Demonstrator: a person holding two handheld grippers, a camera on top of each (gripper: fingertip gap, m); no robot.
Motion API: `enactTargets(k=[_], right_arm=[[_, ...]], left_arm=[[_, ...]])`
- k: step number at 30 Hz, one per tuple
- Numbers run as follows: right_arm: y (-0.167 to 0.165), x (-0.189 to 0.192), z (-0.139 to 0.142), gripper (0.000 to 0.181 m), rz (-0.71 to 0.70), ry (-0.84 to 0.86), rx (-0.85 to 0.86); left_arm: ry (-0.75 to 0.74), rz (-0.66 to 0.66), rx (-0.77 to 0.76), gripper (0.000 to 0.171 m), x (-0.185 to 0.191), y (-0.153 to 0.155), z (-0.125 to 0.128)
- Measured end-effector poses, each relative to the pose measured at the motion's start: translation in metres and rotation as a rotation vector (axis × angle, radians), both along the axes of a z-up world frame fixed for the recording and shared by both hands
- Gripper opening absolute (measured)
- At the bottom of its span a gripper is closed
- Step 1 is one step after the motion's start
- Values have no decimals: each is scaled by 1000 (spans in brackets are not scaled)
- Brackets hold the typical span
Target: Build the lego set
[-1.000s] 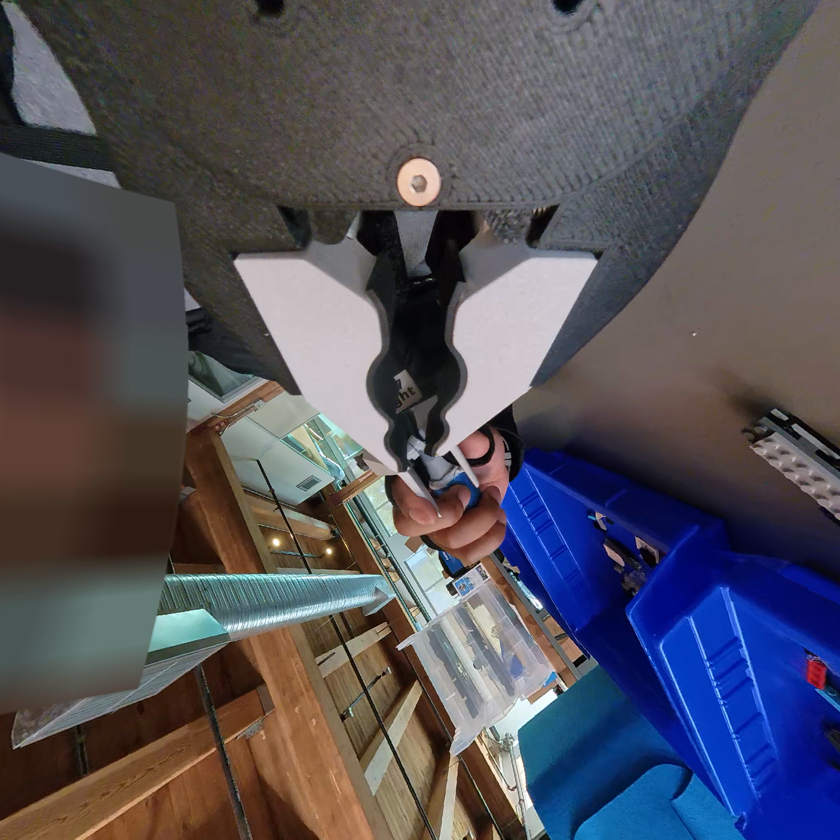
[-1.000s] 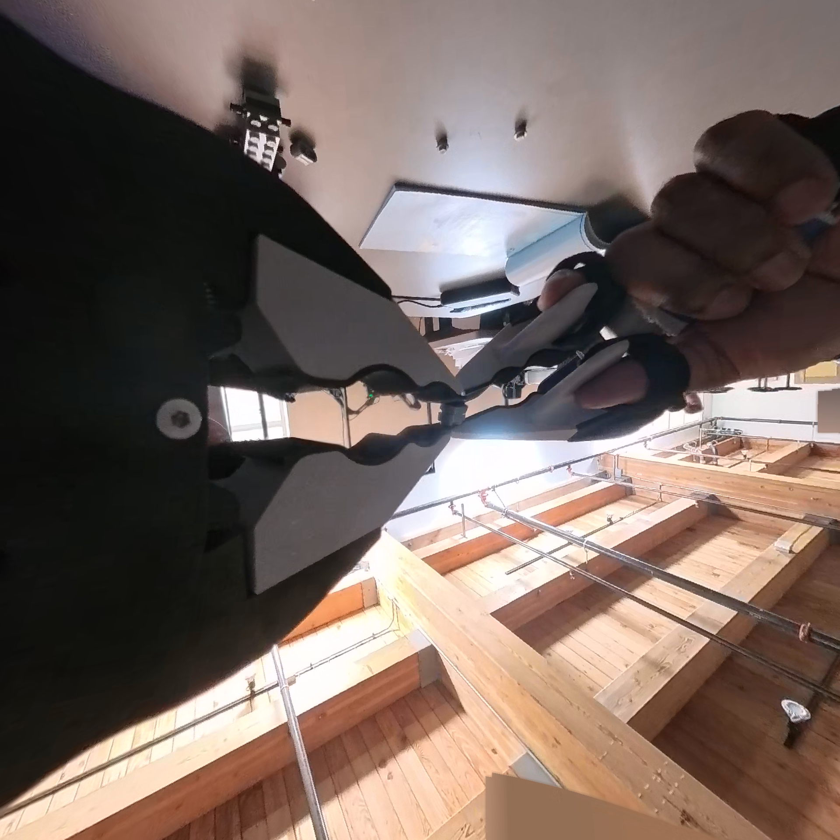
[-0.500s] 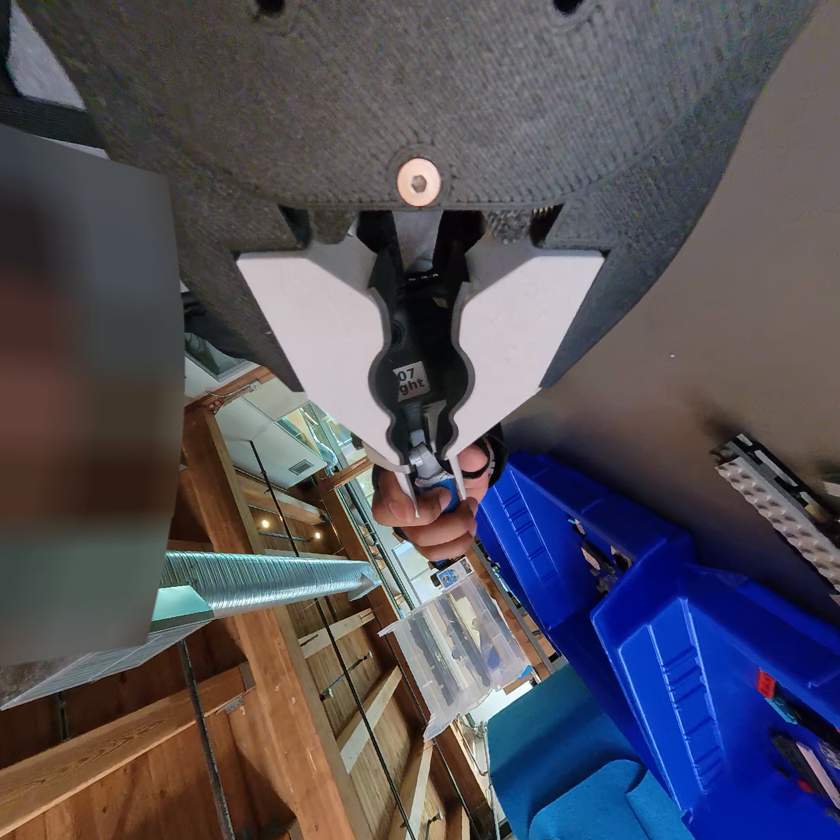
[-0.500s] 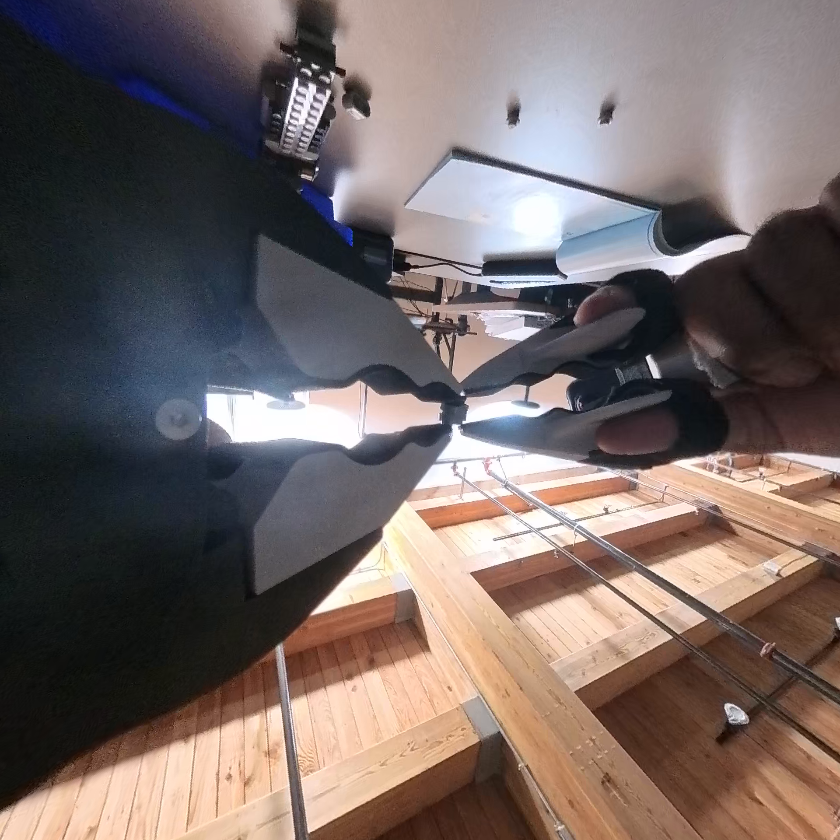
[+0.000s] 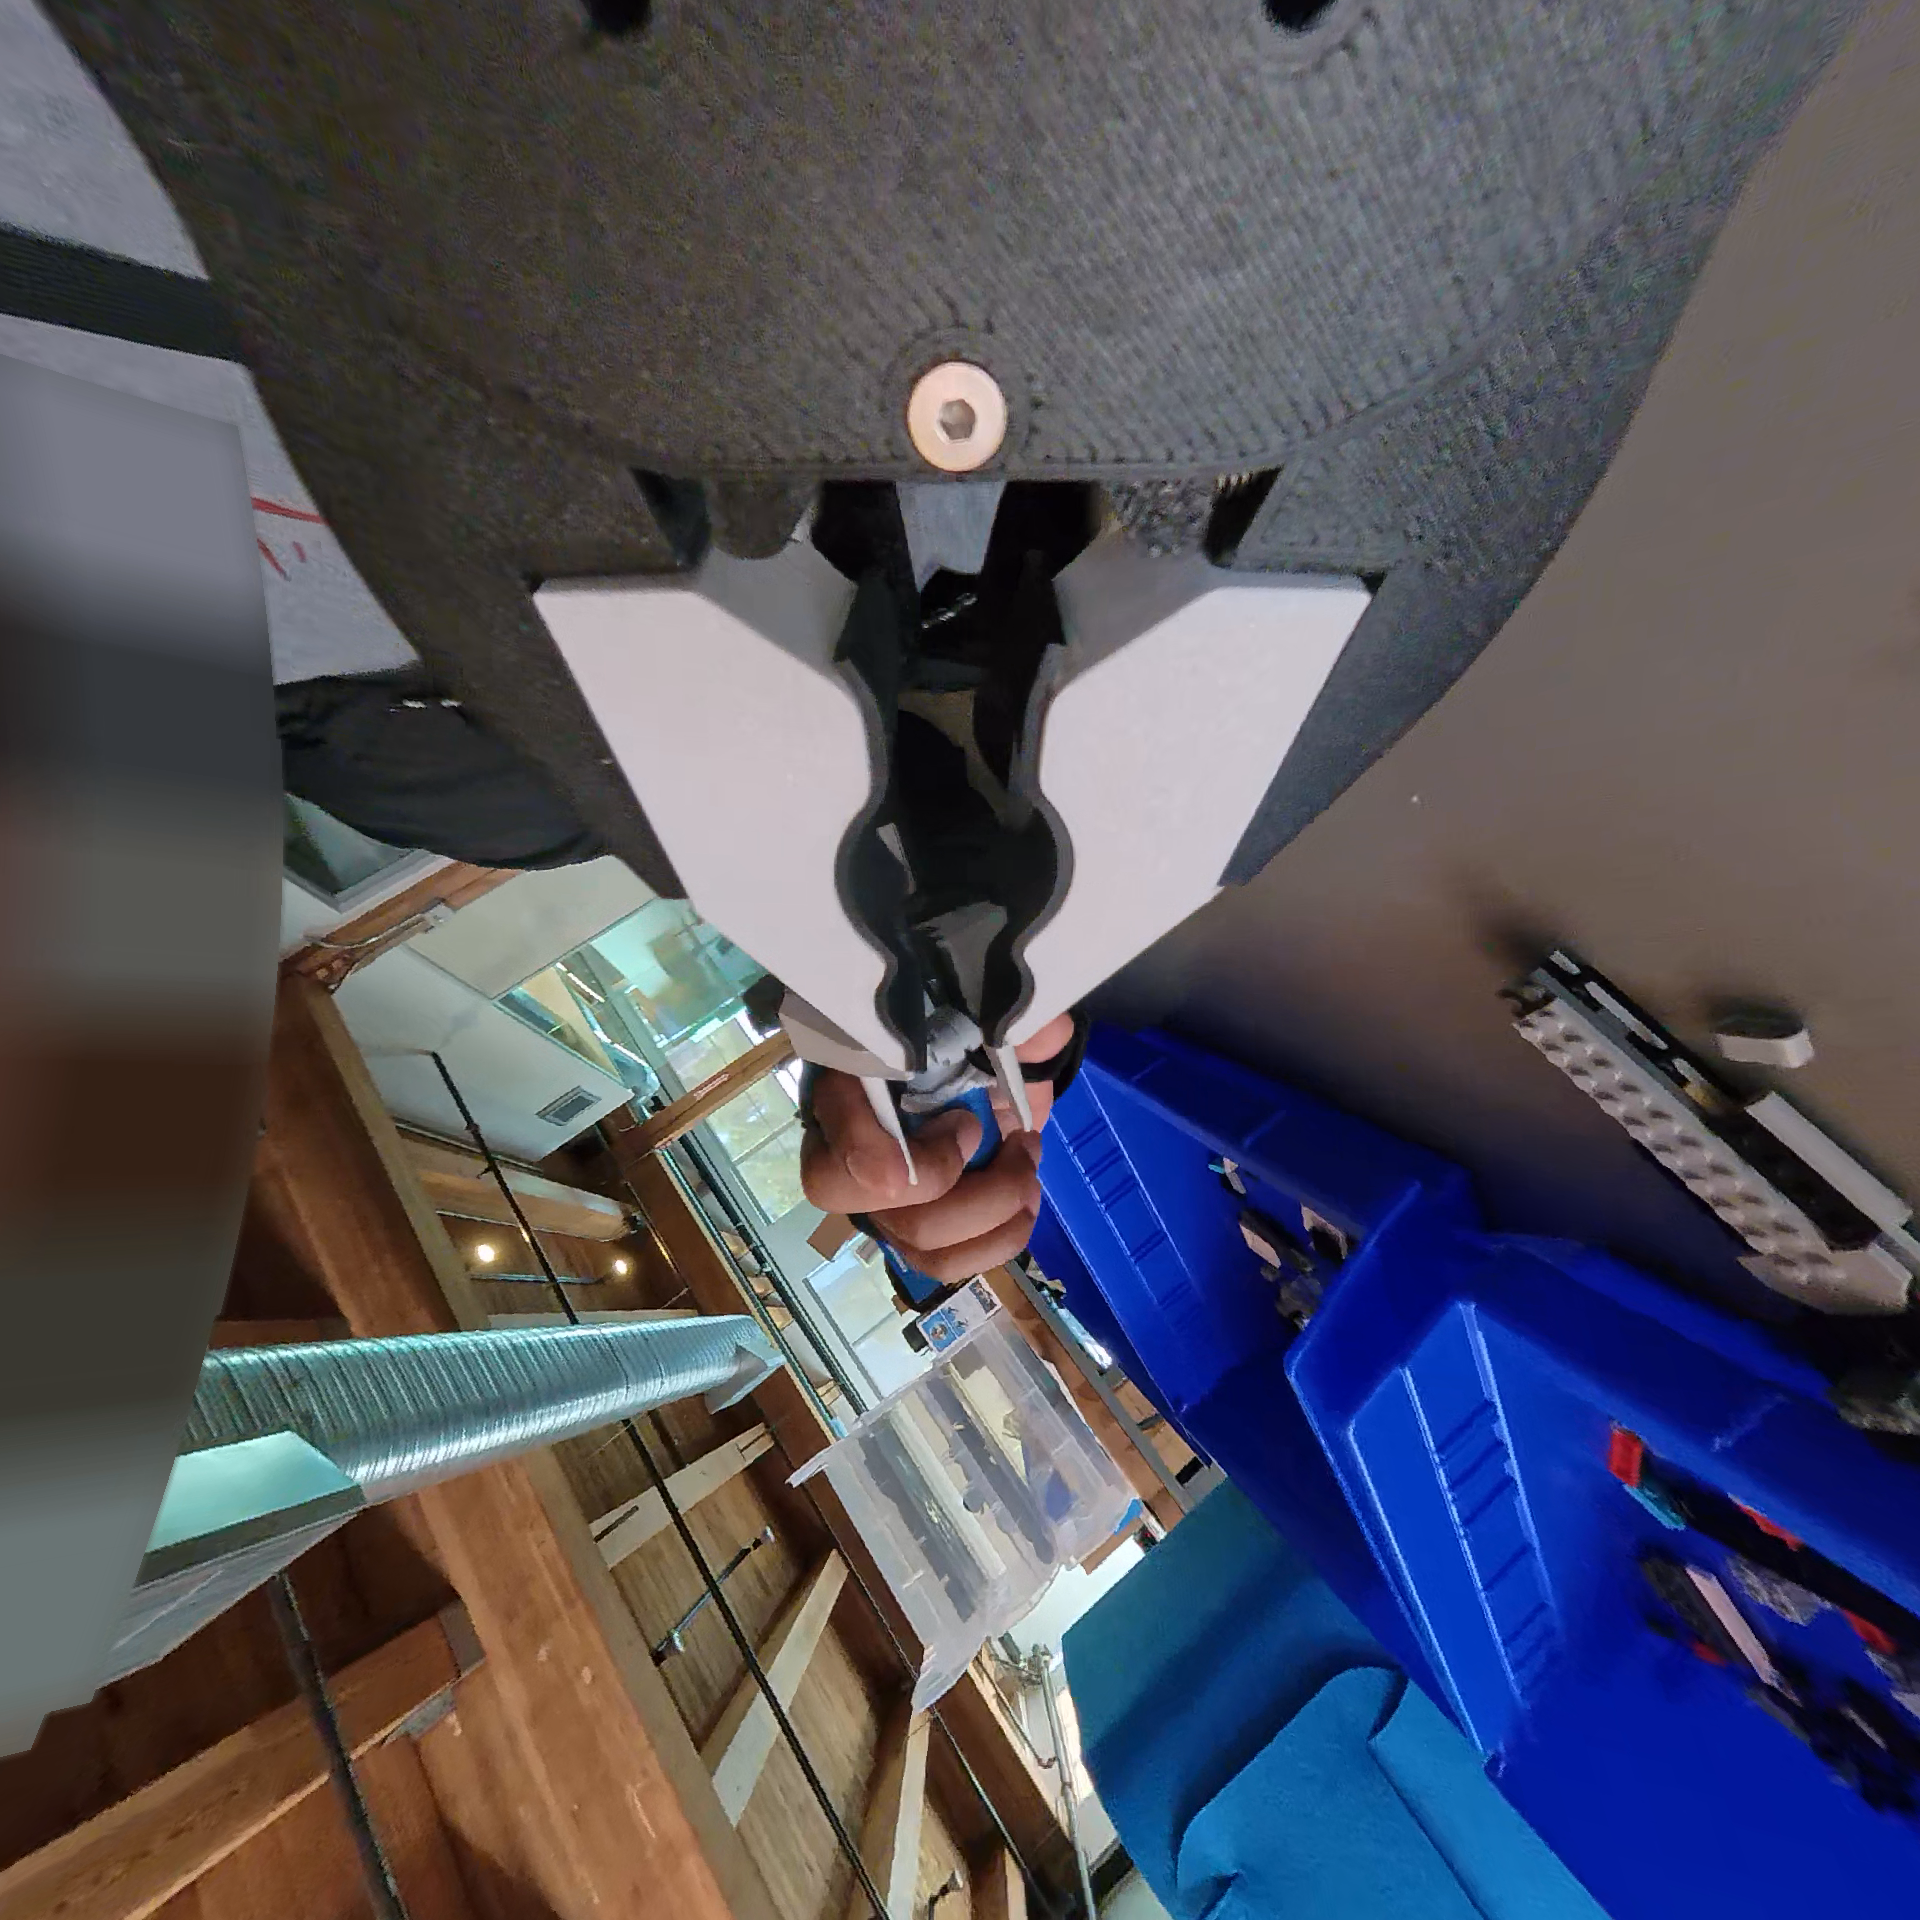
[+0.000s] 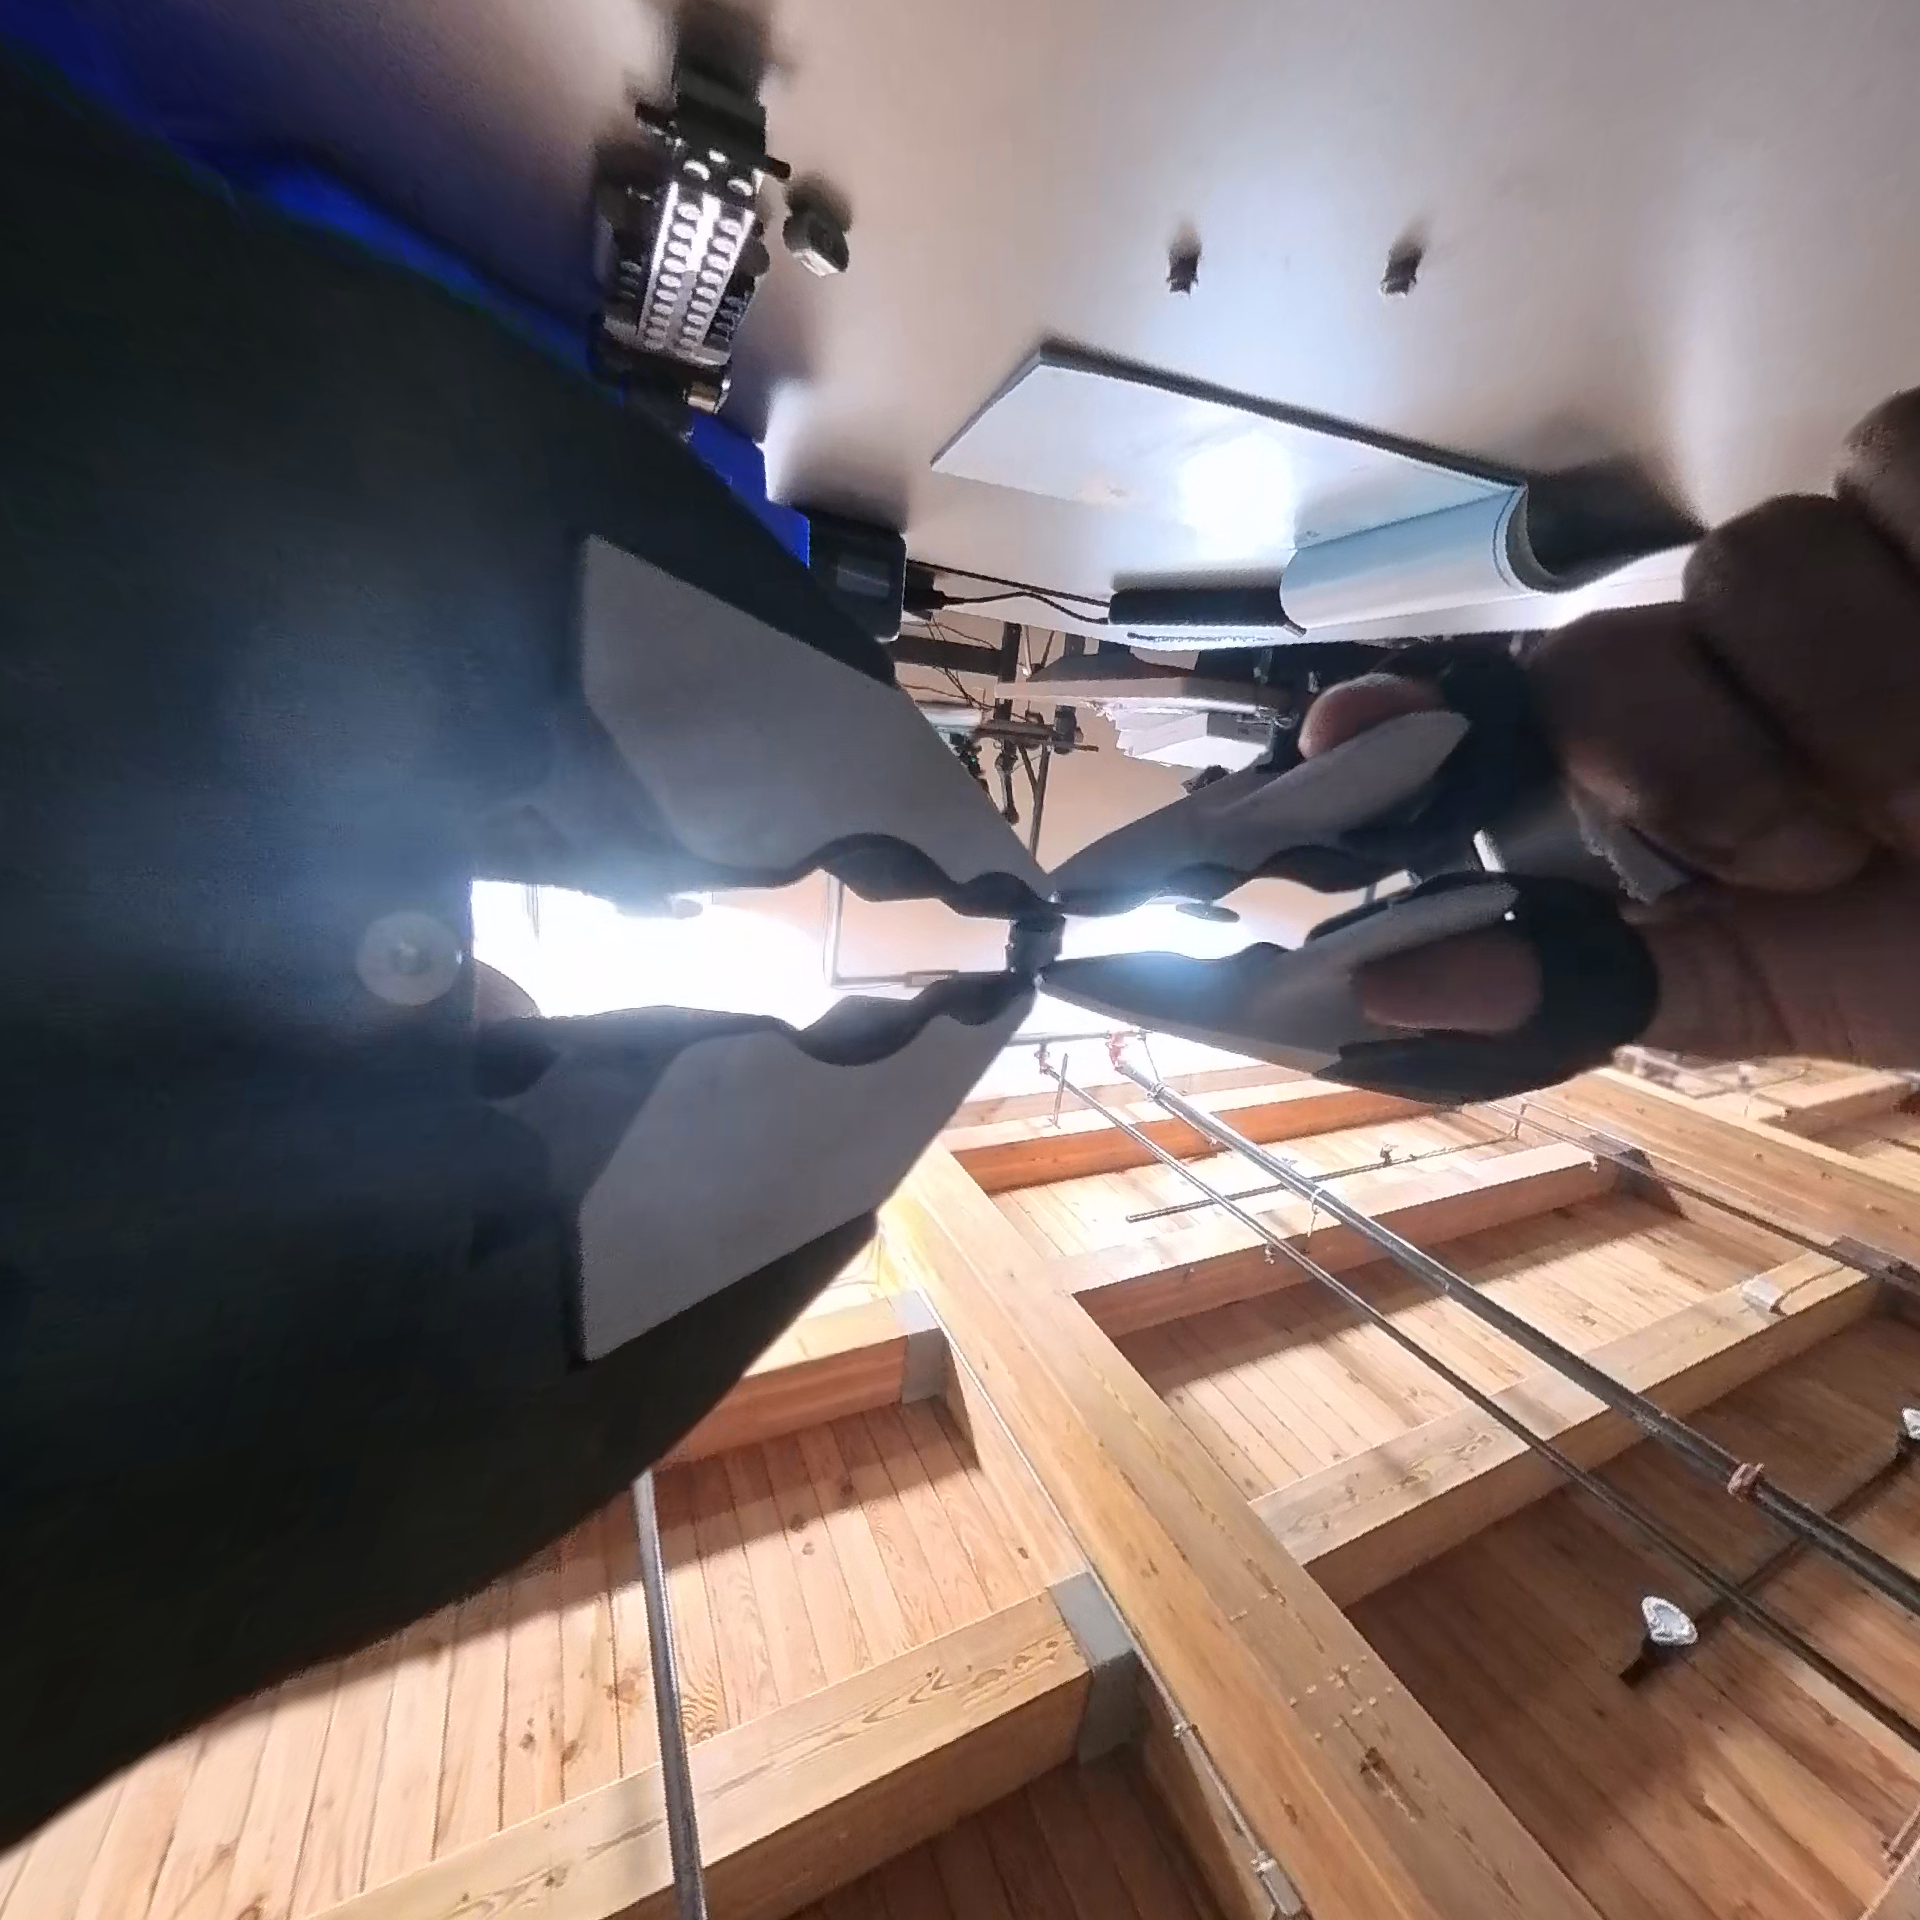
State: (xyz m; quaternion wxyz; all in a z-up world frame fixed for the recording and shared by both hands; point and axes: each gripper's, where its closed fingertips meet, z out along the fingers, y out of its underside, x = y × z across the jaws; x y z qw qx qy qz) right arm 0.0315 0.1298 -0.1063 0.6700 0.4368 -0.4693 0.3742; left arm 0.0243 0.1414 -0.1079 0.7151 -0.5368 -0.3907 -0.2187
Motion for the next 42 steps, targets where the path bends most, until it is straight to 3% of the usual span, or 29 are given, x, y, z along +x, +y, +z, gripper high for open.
enactTargets(k=[15, 36, 42], right_arm=[[2, -2, -11, 17, 4, -100, -13], [6, -5, -31, 13, -8, 37, 111], [6, -5, -32, 13, -4, 34, 118]], left_arm=[[-5, -4, 68, 12, -1, 1, -13], [-73, -39, -53, 12, -1, 3, -30], [-132, -61, -24, 11, -1, 2, -30]])
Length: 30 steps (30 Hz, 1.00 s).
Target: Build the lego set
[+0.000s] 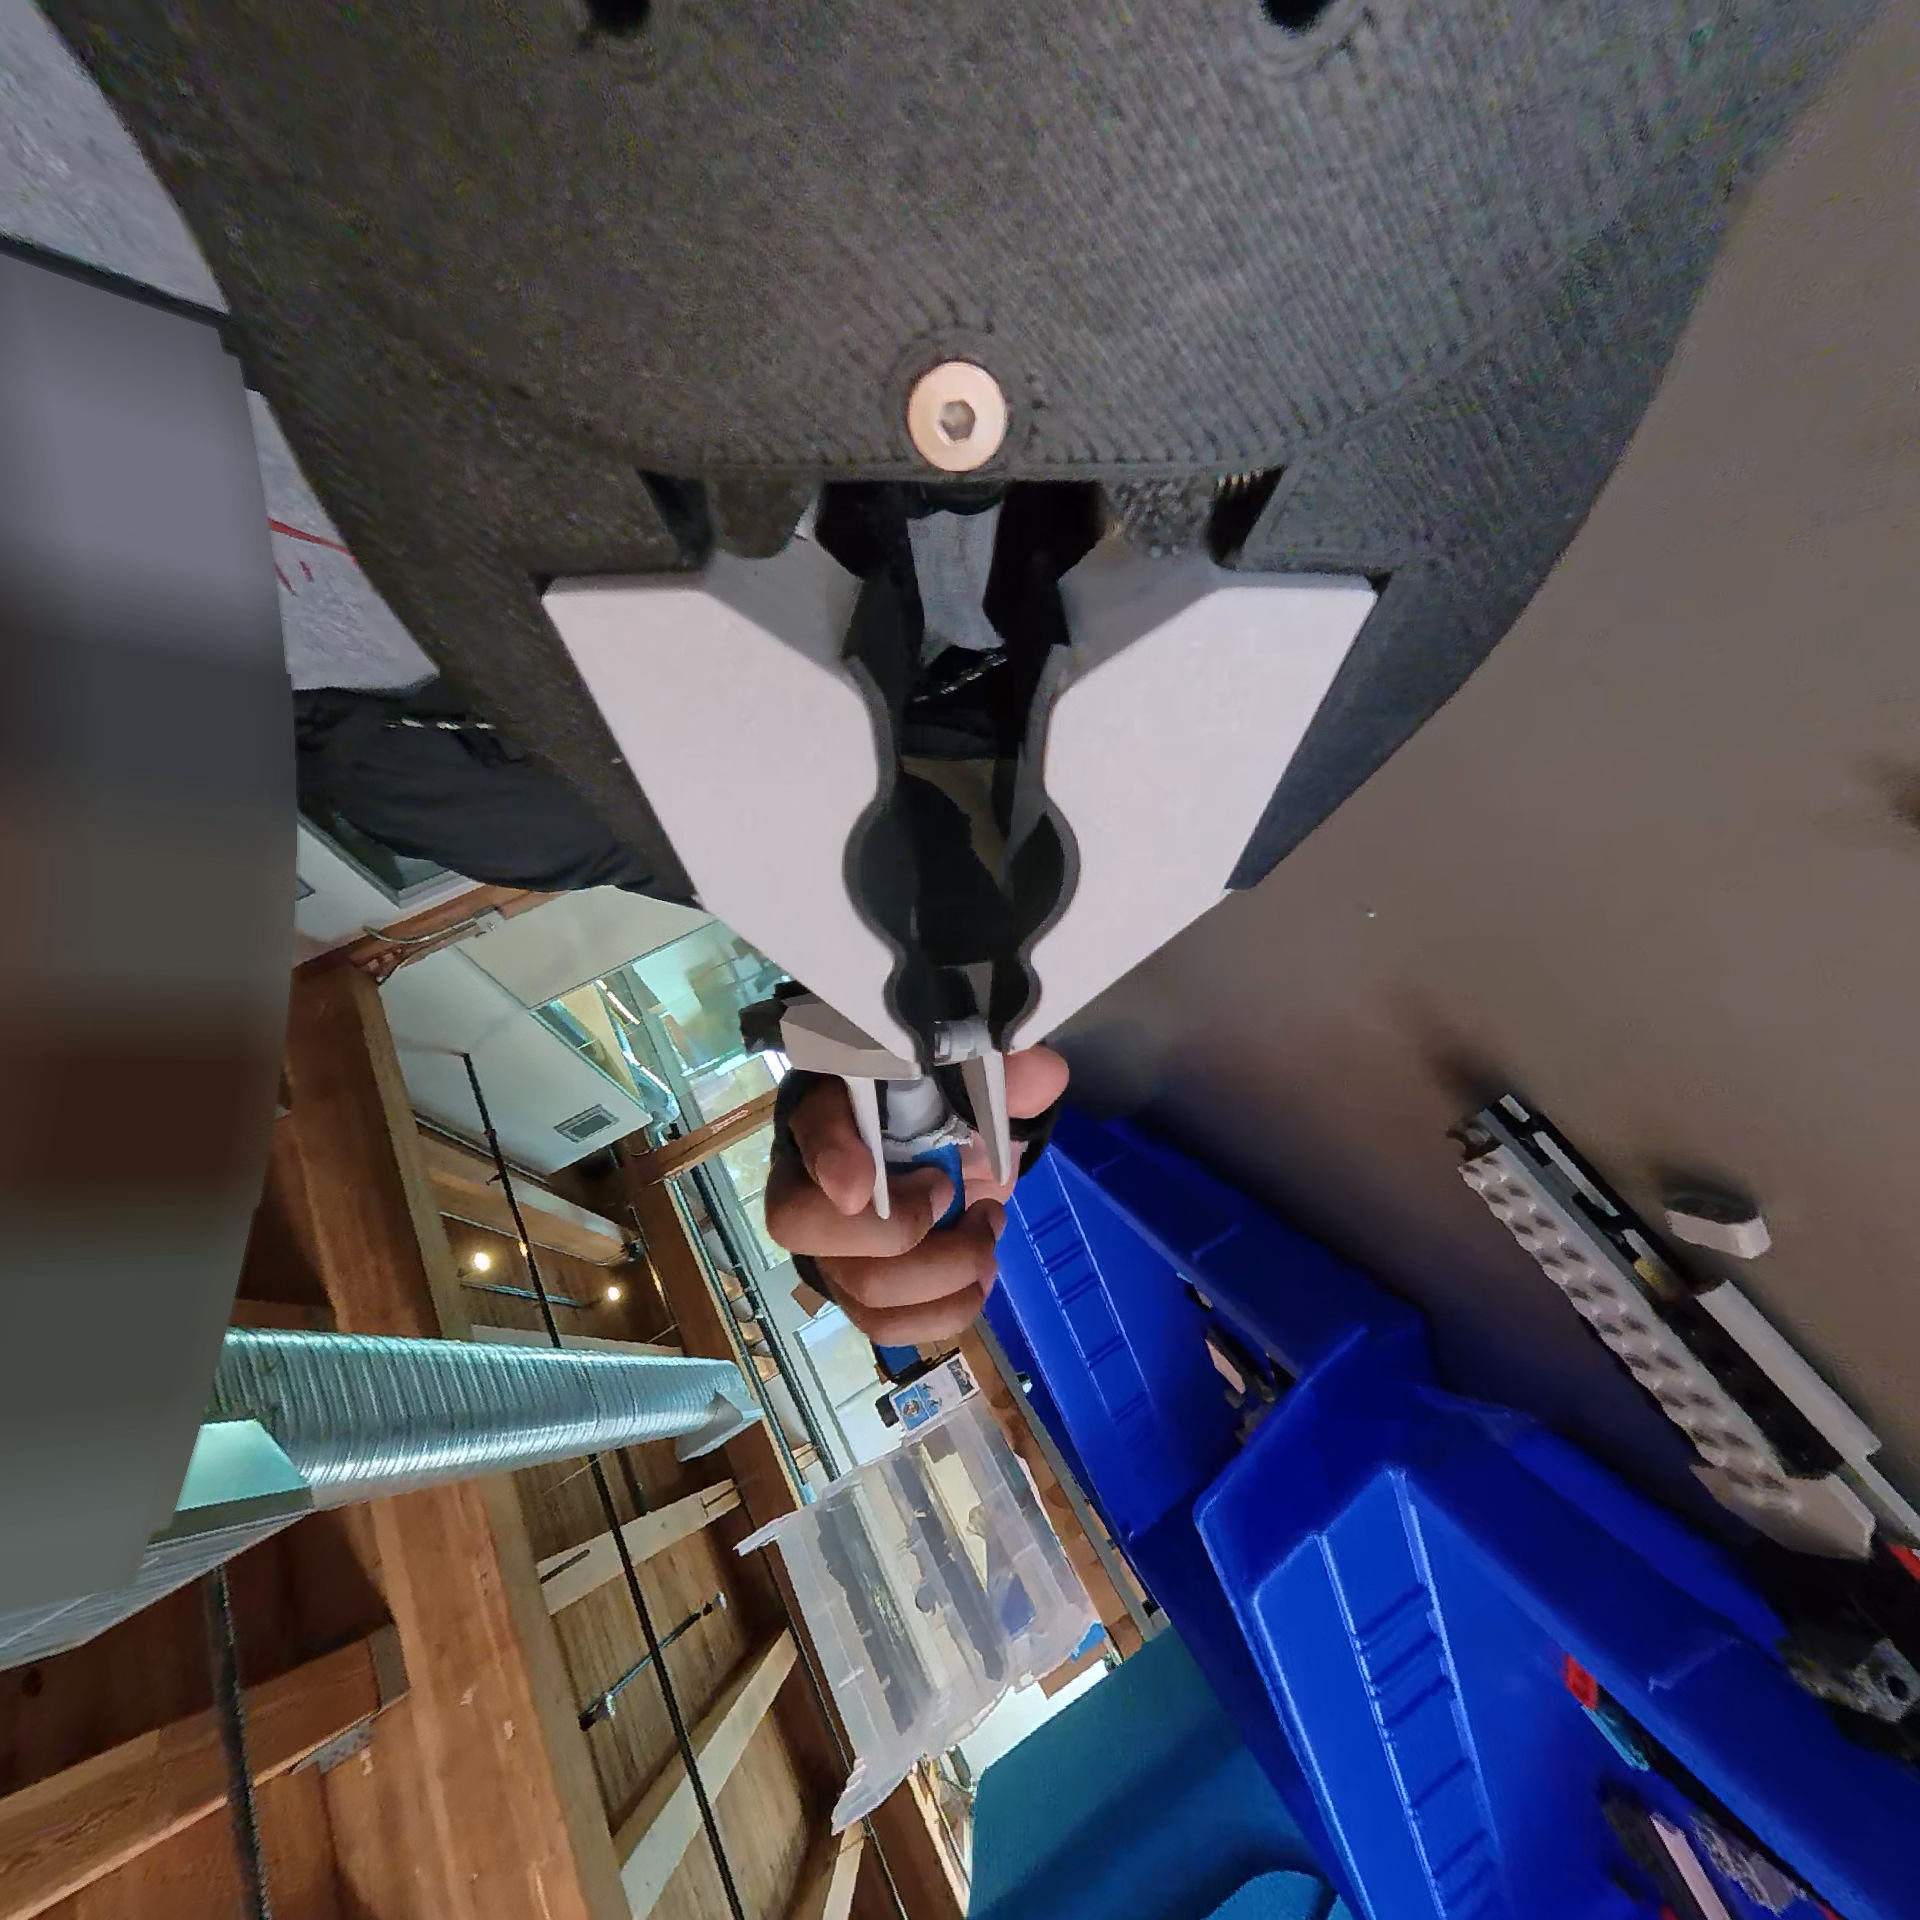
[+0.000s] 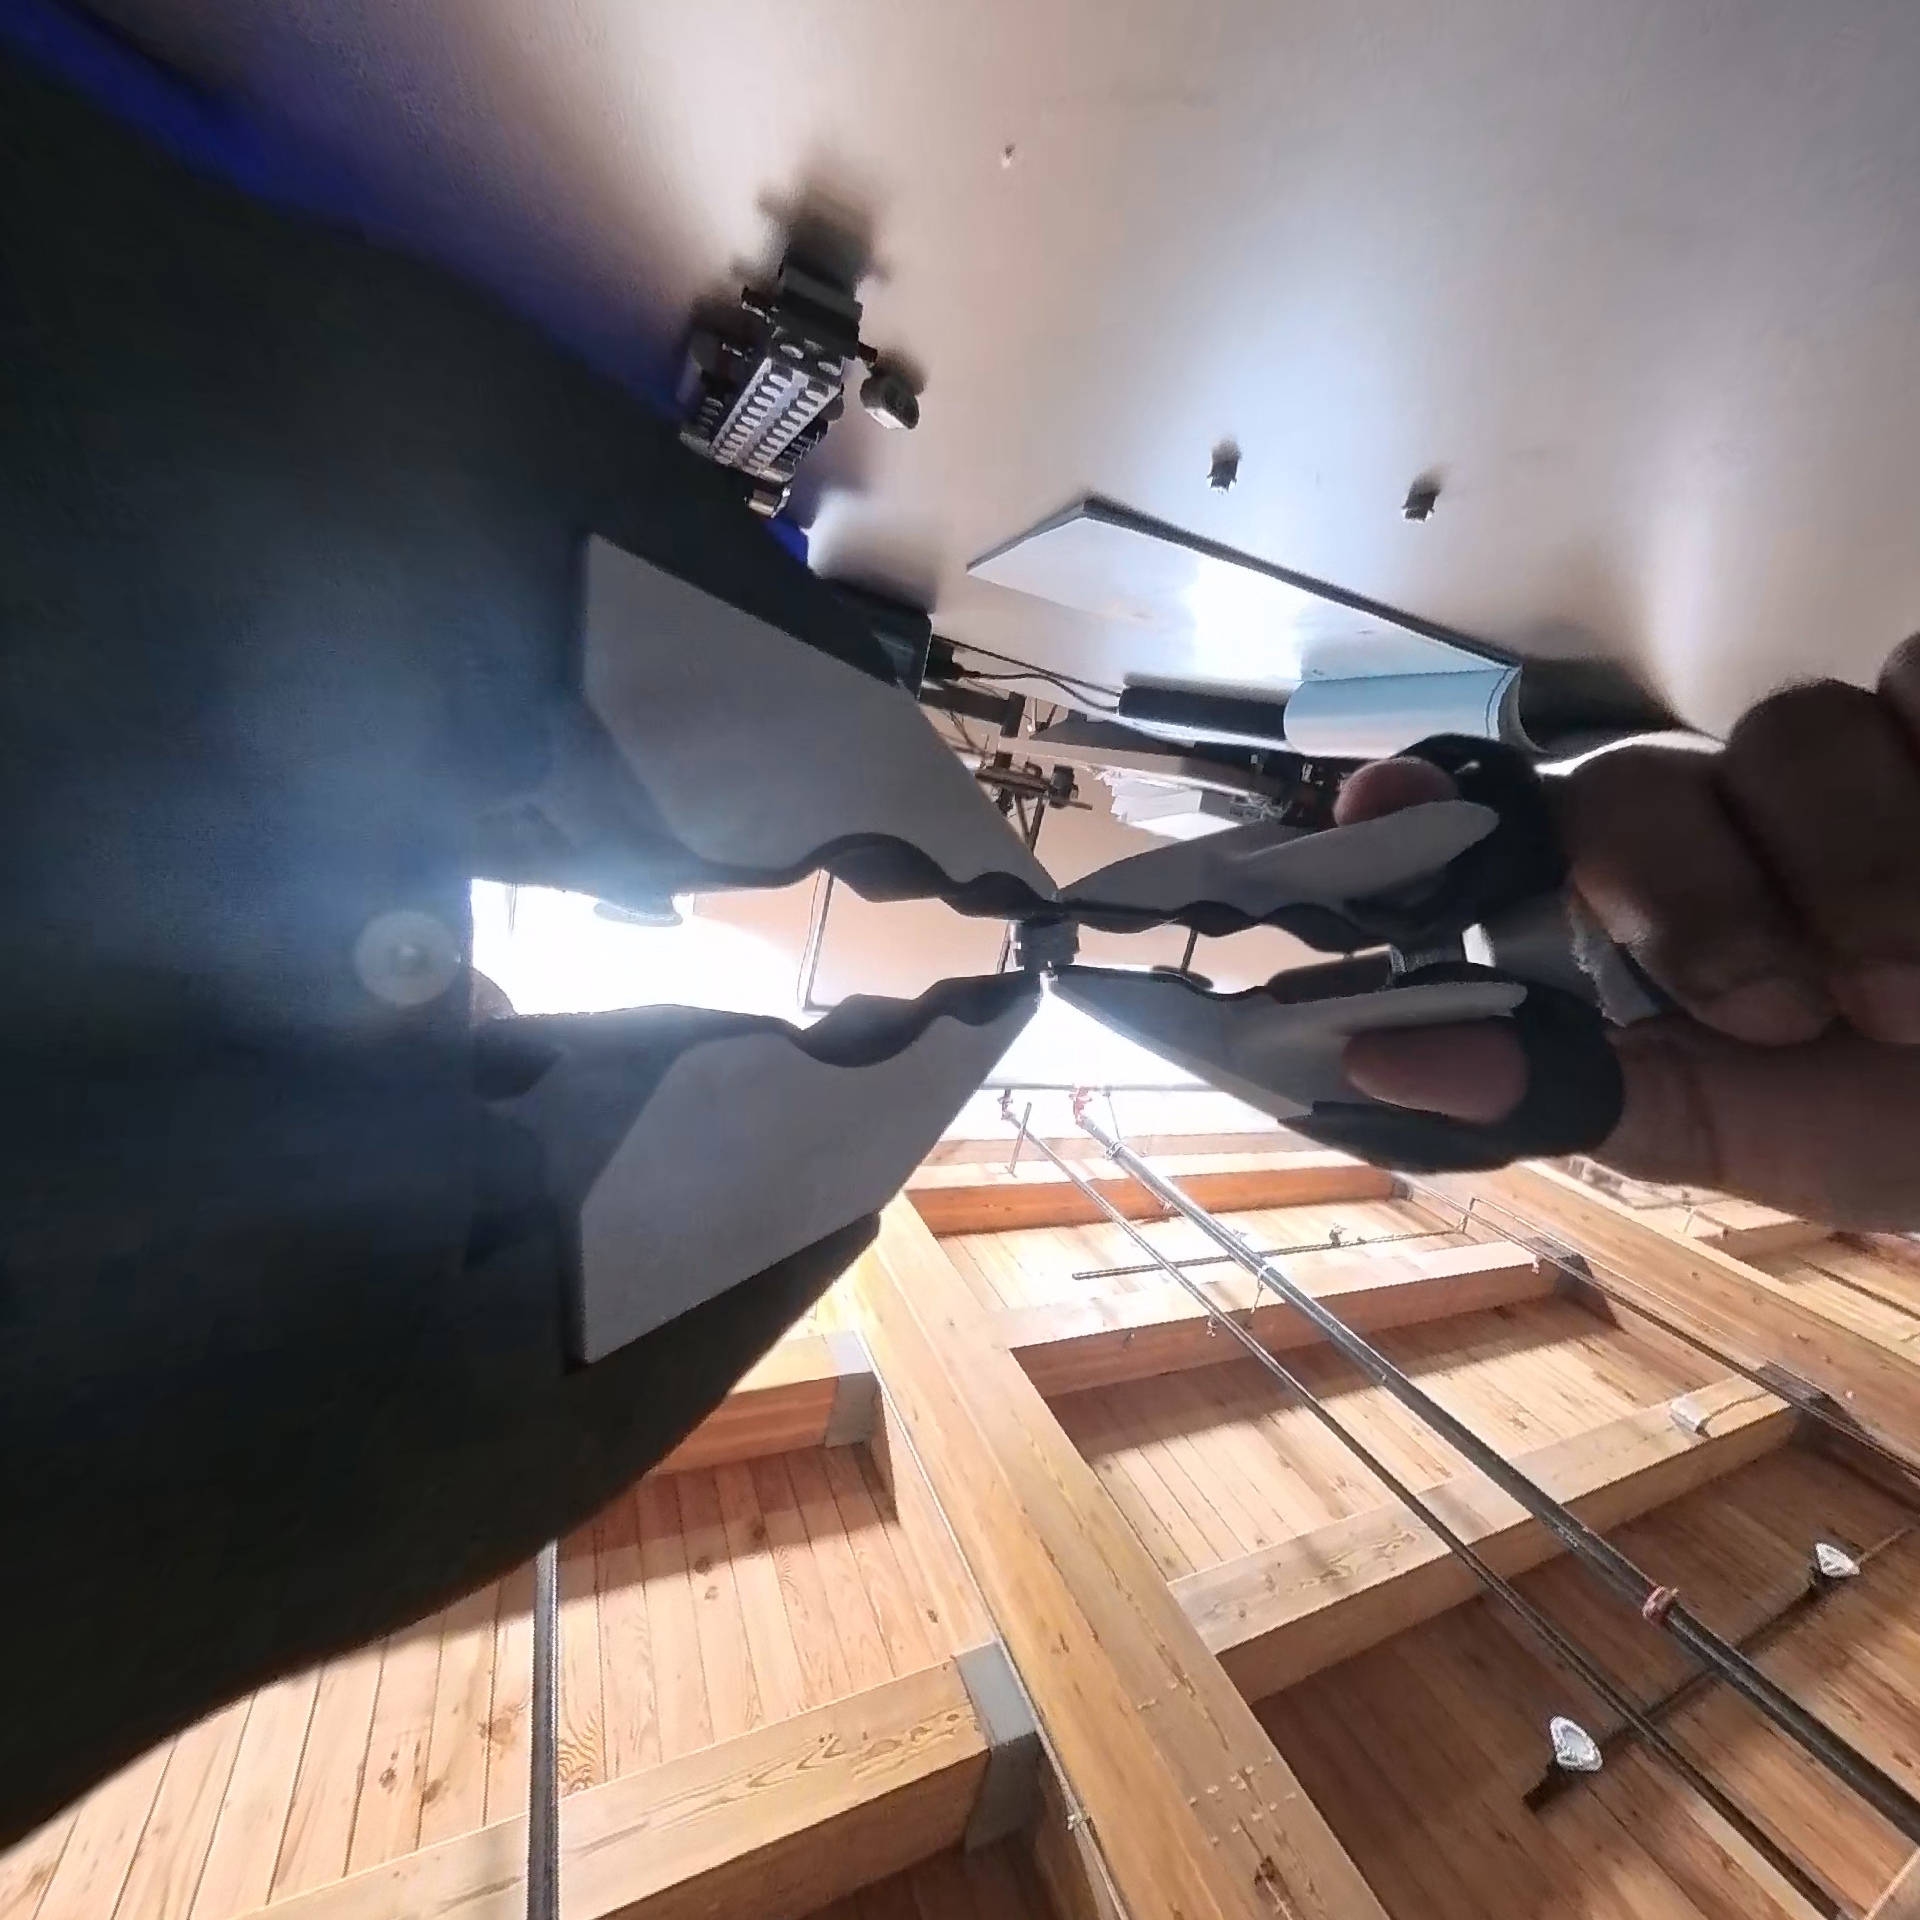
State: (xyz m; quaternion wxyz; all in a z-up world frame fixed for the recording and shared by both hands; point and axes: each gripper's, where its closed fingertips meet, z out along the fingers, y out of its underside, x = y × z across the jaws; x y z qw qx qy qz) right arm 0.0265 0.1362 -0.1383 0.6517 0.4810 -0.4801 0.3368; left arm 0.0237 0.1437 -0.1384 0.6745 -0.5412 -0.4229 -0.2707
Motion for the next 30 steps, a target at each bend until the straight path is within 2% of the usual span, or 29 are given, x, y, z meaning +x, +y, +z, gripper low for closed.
enactTargets(k=[5, 14, 18, 21, 24, 27, 30], right_arm=[[0, 0, 1, 12, 4, -18, 2], [1, -1, 3, 14, 5, -62, -22], [4, -2, 11, 18, 7, -177, -83], [10, -9, 12, 18, -16, -461, -126], [14, -9, 5, 18, -8, -916, -159], [13, -1, 7, 21, 73, -1411, -223], [9, 7, 11, 22, 180, -1760, -280]], left_arm=[[-54, -19, 51, 10, 0, -1, 0], [-60, -4, 110, 10, -2, -5, 0], [-1, 19, 127, 10, -4, -10, 4], [146, 54, 86, 10, -4, -15, 7], [345, 104, 10, 10, -3, -20, 10], [564, 139, -62, 10, 3, -21, 16], [742, 136, -126, 10, 14, -17, 19]])
